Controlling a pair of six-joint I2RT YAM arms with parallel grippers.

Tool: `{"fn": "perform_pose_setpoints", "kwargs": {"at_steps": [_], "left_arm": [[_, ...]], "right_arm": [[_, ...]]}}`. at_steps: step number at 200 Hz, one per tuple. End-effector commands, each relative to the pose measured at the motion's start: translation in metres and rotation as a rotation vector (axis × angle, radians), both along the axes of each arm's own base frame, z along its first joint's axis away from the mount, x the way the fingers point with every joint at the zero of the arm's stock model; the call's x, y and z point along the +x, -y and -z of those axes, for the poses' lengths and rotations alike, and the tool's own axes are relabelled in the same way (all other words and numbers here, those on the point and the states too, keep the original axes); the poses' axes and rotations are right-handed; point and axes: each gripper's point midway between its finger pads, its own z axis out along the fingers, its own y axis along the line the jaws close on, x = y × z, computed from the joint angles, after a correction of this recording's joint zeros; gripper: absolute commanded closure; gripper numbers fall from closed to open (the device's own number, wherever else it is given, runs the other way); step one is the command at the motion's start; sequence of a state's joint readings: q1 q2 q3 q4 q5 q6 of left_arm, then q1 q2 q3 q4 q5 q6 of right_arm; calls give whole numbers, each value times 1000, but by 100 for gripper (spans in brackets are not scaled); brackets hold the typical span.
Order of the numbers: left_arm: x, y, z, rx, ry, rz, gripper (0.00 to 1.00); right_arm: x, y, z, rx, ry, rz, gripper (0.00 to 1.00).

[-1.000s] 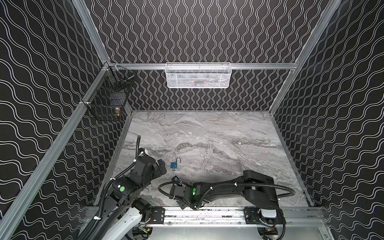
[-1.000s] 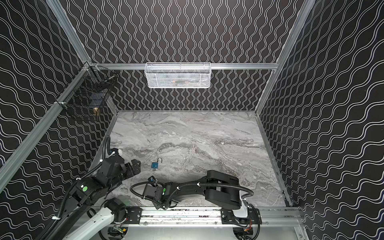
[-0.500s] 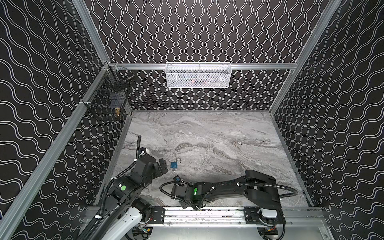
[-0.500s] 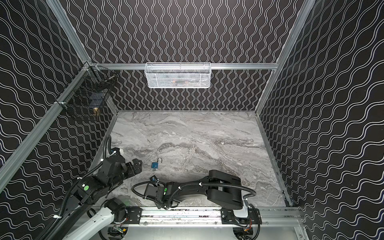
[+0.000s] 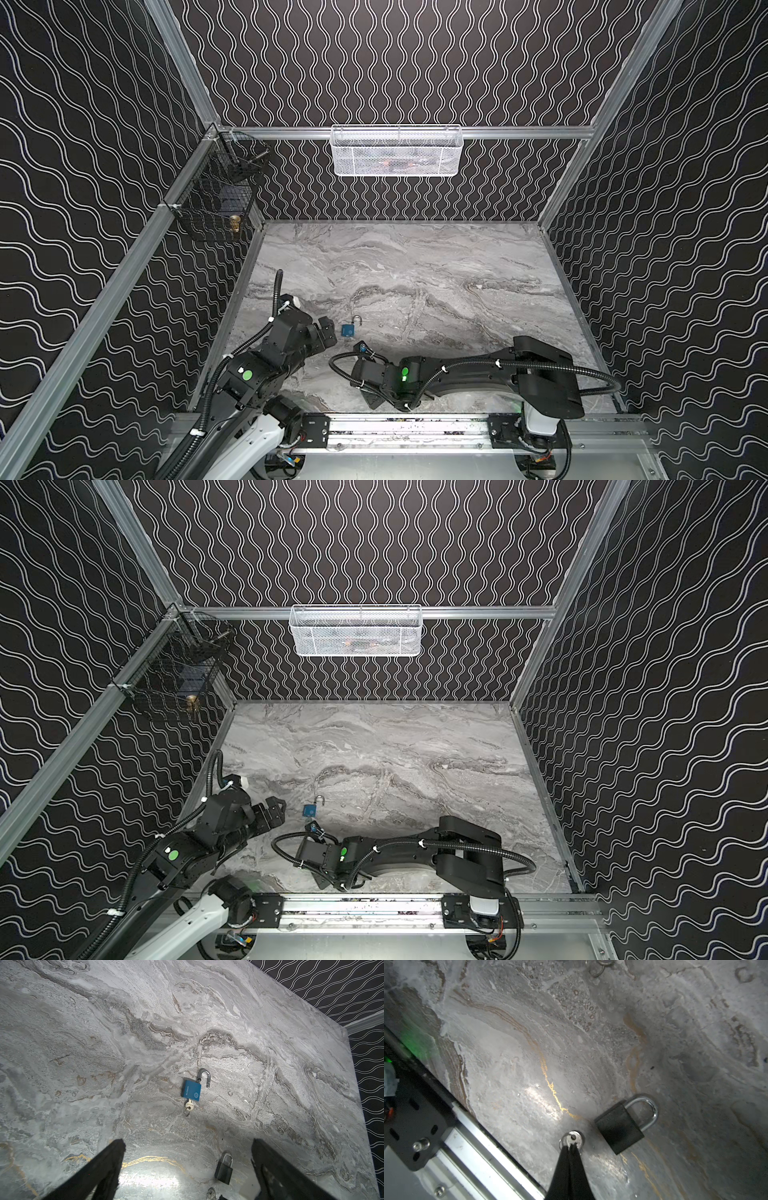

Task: Unlock with the key
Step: 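Lower the right gripper onto the loose silver key beside the dark padlock, then close the right gripper on the silver key's ring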

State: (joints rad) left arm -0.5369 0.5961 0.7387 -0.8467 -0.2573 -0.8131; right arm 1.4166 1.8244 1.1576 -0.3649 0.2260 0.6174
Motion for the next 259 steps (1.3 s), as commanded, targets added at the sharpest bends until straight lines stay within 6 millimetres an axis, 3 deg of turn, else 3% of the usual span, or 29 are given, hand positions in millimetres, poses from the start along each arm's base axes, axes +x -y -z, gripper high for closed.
{"fn": "perform_pose_setpoints", "kwargs": {"at_steps": [1,46,98,158,165,196,259], "left_arm": [[0,-1,-4,-26,12,-21,1],[-8,-10,-1,-23,11,-55,1],[-8,-12,1,-10,0,-57,1],[-9,-14,5,-13,-6,-75,1],[-10,-15,7,-11,-9,-82,1],[-11,-19,9,-13,-4,-111,2],[-10,-19,8,-28,3,-124,1]], "right_arm": [[-1,-2,3,-15,-5,-8,90],[-9,0,15,-40,-48,3,75],[-28,3,25,-48,-106,-7,69],[-21,16,34,-103,-85,49,59],[-19,19,44,-134,-81,53,56],[-6,21,47,-150,-64,77,51],[0,3,33,-104,-42,-2,51]]}}
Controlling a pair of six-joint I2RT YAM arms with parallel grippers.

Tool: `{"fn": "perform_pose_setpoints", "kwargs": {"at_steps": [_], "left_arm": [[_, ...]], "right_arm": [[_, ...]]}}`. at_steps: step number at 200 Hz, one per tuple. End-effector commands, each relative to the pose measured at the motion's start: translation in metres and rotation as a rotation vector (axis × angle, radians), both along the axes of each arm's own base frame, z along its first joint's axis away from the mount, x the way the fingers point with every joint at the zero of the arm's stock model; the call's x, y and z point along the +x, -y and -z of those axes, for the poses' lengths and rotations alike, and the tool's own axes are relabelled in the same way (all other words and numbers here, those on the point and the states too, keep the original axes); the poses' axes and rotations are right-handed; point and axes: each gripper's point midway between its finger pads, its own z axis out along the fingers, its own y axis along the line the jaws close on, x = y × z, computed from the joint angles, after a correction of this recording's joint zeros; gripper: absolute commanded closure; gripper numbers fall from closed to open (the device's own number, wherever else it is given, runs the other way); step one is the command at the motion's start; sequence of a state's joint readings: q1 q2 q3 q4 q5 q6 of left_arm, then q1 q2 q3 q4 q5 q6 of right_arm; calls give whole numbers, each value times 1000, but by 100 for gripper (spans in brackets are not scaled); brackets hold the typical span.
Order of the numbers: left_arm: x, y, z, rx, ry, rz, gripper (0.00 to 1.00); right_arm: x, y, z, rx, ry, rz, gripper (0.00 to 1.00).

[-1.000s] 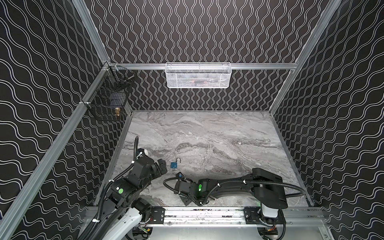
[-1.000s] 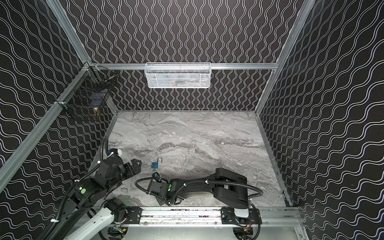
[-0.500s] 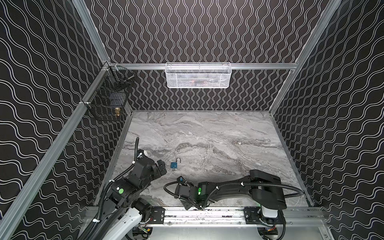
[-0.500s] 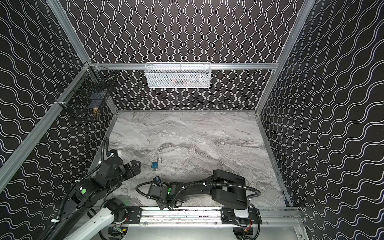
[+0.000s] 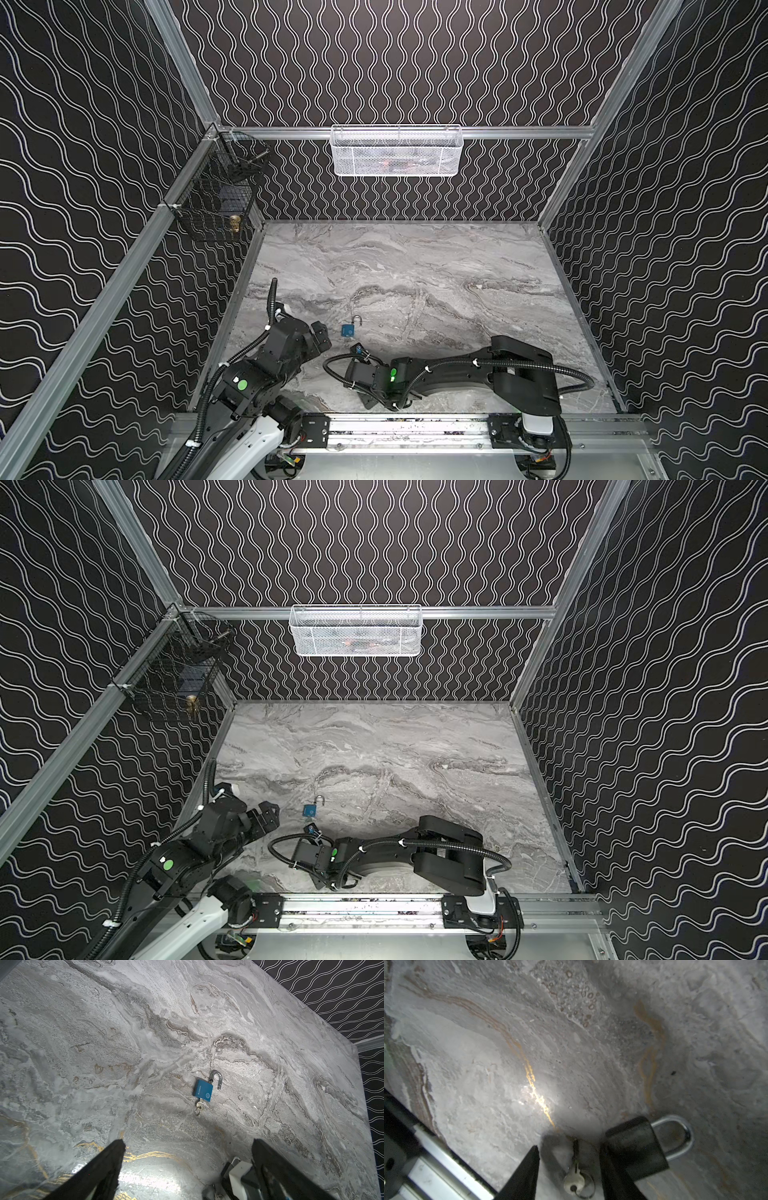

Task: Unlock with the key
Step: 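Close the right gripper on the silver key's ring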

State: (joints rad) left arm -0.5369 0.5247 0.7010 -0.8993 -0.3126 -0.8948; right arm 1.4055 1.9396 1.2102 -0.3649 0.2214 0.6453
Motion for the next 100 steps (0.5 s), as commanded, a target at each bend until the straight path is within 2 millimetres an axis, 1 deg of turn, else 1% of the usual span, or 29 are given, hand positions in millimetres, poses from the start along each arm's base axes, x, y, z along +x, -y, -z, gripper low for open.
{"fn": "perform_pose_setpoints", "kwargs": {"at_steps": [1,12,18,20,25,49,67,92,100], "left_arm": [[1,-2,-2,-14,8,-28,1],[2,0,-1,-25,8,-23,1],[2,1,-1,-28,7,-18,1],[2,2,-1,-31,8,-16,1],[2,3,-1,-35,5,-14,1],[2,8,3,-53,-7,0,1],[2,14,5,-76,-14,18,1],[4,24,11,-106,-29,52,1],[4,27,12,-111,-34,64,1]], "right_arm": [[-6,10,3,-48,-20,-35,51],[-5,11,-6,-30,-13,-30,51],[-5,14,-3,-39,-16,-26,50],[-4,13,-12,-17,-13,-24,50],[-6,14,-16,-8,-20,-22,50],[-10,24,-16,-24,-65,12,51],[-14,28,-20,3,-96,42,52],[-13,38,-10,-23,-155,124,56],[-14,39,-10,-25,-160,140,58]]}}
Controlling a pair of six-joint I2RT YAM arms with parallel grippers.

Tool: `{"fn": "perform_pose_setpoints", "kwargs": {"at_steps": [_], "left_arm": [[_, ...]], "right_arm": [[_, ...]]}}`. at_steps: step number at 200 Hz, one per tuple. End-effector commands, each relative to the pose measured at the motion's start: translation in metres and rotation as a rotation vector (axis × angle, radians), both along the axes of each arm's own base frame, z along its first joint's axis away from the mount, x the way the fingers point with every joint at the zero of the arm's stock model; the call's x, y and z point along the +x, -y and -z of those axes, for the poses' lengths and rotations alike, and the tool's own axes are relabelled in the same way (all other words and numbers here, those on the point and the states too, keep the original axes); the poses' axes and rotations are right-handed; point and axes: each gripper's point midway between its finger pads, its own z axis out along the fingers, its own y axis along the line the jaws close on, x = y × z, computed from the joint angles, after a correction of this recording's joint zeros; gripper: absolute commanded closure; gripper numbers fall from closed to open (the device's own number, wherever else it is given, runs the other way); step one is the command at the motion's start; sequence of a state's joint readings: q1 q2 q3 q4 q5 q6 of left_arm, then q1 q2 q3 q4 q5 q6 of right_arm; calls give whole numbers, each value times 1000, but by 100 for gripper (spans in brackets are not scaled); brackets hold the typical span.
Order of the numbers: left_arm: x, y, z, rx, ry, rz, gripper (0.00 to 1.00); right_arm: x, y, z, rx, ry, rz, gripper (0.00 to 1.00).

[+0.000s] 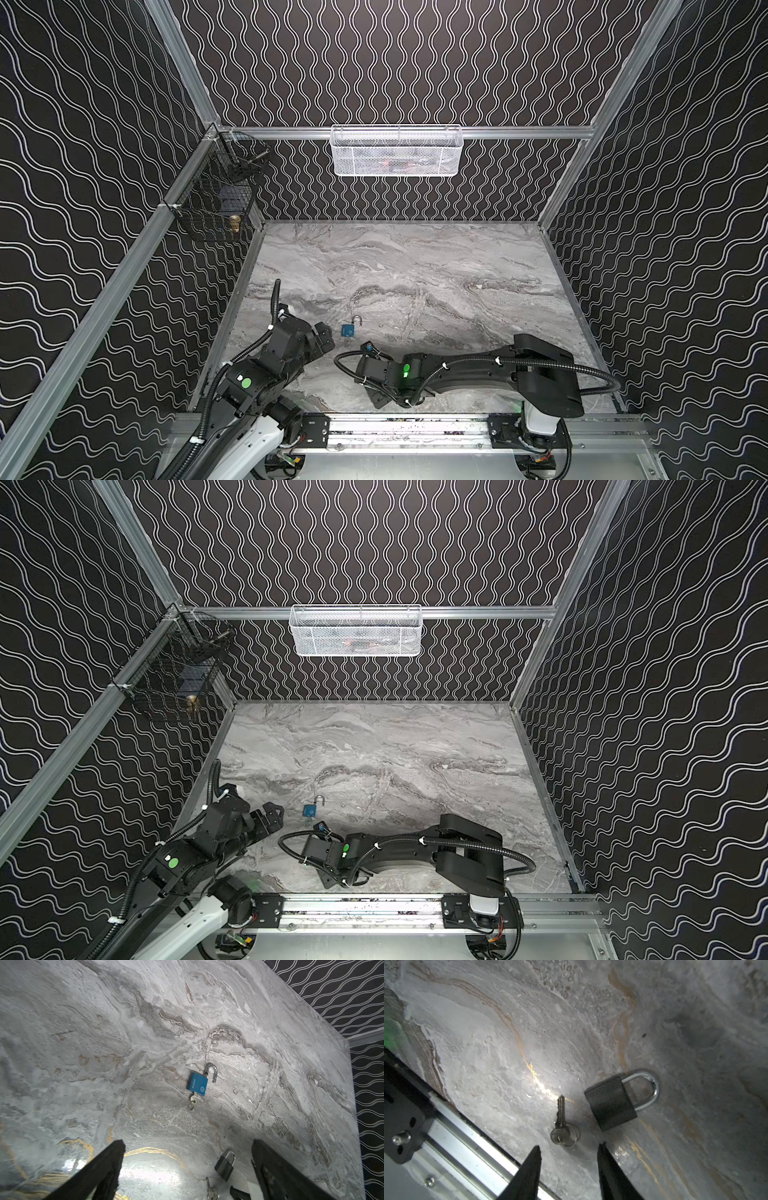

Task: Unlock with the key
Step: 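Close the right gripper on the silver key's ring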

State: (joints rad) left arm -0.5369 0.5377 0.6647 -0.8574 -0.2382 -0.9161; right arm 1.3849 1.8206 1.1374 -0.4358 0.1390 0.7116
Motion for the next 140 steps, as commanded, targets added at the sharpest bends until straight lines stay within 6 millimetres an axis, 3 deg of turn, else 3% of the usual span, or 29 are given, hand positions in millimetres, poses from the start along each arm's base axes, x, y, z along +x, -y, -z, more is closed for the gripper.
{"fn": "perform_pose_setpoints", "kwargs": {"at_steps": [1,80,118,140], "left_arm": [[4,13,0,-54,1,27,1],[3,14,12,-71,-10,23,1],[1,12,13,-73,-12,9,1],[0,11,14,-76,-11,3,1]], "right_arm": [[-3,10,6,-31,-60,91,58],[7,12,9,-60,-82,210,69],[7,4,9,-46,-93,198,78],[6,0,8,-43,-100,185,78]]}}
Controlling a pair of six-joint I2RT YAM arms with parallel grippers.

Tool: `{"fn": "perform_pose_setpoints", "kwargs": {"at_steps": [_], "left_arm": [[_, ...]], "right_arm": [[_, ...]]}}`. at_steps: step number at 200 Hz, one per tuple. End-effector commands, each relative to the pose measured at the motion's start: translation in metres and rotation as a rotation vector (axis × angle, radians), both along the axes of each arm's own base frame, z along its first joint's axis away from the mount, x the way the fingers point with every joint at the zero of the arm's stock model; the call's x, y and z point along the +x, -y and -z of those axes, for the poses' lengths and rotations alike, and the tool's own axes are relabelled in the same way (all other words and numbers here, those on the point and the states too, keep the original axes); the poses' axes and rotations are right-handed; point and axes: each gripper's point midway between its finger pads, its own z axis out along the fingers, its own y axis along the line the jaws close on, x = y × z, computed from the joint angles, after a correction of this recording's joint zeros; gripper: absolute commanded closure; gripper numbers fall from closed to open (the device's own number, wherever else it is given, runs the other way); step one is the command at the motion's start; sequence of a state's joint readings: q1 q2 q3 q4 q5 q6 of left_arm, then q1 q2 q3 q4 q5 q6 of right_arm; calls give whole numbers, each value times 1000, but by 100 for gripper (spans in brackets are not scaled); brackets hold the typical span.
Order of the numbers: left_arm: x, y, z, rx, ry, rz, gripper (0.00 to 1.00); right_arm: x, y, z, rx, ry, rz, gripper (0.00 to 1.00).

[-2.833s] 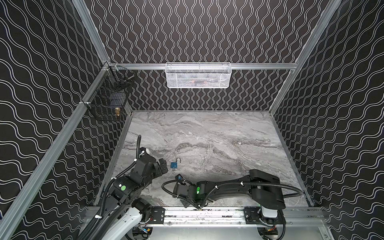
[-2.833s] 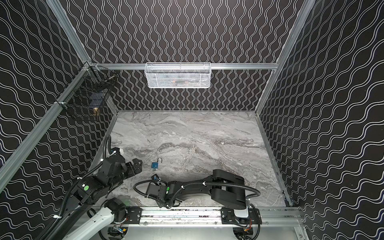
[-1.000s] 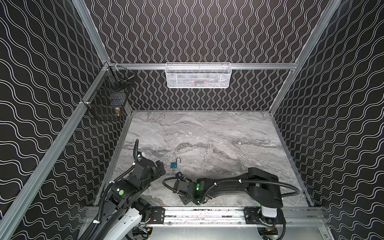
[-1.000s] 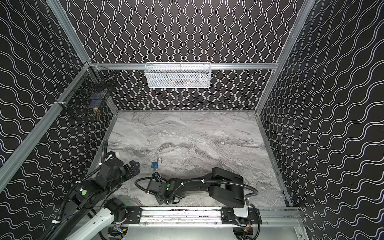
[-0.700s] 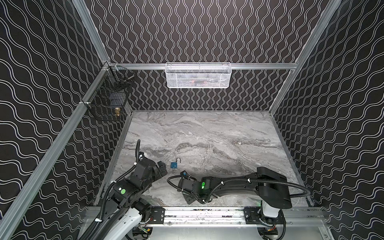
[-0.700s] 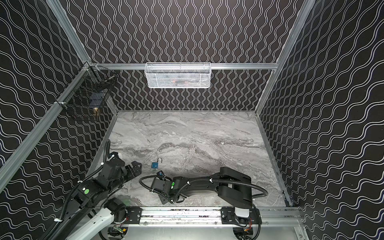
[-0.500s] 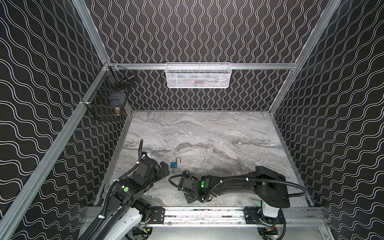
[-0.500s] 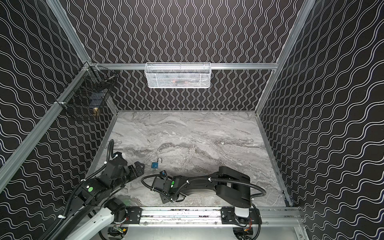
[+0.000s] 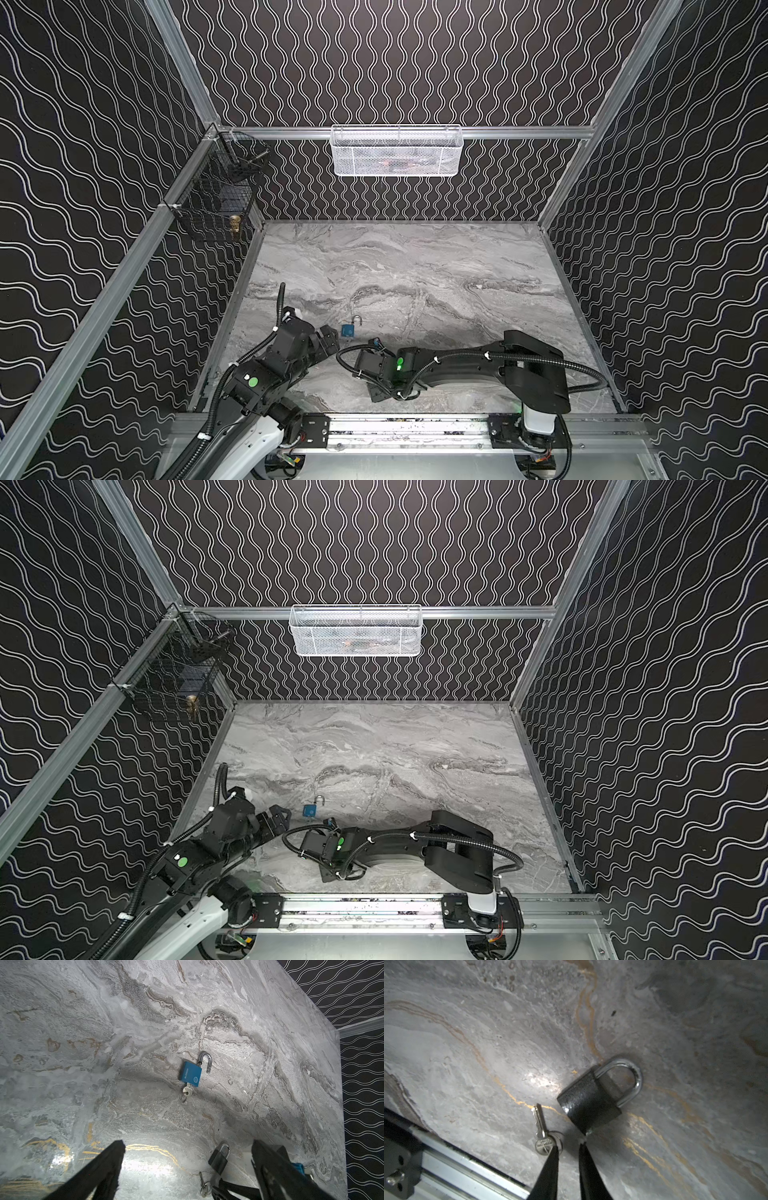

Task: Unlock with the key
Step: 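Close the right gripper on the silver key's ring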

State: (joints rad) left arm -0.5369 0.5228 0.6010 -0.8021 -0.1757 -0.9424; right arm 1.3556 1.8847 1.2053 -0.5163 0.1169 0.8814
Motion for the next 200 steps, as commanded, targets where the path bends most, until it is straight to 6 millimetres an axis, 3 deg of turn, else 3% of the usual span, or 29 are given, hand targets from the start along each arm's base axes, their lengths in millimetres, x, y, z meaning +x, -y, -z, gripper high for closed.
{"fn": "perform_pose_setpoints", "kwargs": {"at_steps": [1,29,34,82,200], "left_arm": [[2,-1,-2,-16,11,-21,1],[1,-1,0,-22,9,-25,1],[1,-1,0,-23,9,-25,1],[1,-1,1,-20,5,-26,1],[0,1,6,-45,-3,-33,1]], "right_arm": [[-2,-3,-2,2,-14,3,78],[-3,-5,-3,11,-20,-2,78],[-4,-3,7,-16,-27,-2,78],[-6,-1,16,-45,-44,-3,79],[-2,-2,13,-59,-20,5,92]]}}
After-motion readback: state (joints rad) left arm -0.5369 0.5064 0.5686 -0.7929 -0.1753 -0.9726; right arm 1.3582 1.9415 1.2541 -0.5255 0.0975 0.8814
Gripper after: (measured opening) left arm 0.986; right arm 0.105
